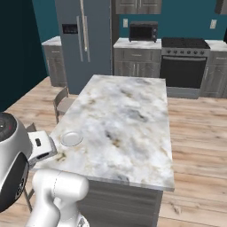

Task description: Pick the cup of tea, navigate to the dining table, and place it on the saucer.

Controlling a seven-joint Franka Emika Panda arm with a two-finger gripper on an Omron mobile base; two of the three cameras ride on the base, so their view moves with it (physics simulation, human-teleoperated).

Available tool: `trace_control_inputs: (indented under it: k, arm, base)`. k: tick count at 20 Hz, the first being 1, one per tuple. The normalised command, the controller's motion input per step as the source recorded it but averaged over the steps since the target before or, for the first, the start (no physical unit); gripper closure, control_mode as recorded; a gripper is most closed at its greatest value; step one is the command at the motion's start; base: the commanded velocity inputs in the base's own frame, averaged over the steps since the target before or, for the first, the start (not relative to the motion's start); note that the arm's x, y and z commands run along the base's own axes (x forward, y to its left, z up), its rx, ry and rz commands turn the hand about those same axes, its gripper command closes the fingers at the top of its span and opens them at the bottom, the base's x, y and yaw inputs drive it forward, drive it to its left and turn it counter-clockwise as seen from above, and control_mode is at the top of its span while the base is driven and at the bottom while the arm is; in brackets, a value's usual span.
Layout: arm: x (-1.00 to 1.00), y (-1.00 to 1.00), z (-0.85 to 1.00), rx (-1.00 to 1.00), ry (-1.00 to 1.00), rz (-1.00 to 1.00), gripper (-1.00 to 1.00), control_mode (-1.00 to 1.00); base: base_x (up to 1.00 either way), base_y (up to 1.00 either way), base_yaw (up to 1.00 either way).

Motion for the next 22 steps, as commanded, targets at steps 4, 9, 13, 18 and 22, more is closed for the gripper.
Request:
trace_control_inputs:
  k: [4,9,13,18,22]
  arm:
    - [0.81,-0.02,-0.20,0.00,0.00,0.03,1.00,-1.00]
    - [1.00,0.00,-0.27,0.00,0.00,0.10,1.00,-1.00]
    - [1.00,0.00,-0.15,0.00,0.00,0.14,1.00,-1.00]
    - [0.99,-0.04,-0.25,0.00,-0.01,0.27,1.00,-1.00]
    - [0.99,0.08,-0.28,0.00,0.00,0.27,1.00,-1.00]
  base:
    - [0.00,0.00,0.00]
    - [0.00,0.00,0.00]
    - [0.00,0.00,0.00]
    - [0.00,0.00,0.00]
    - [0.00,0.00,0.00]
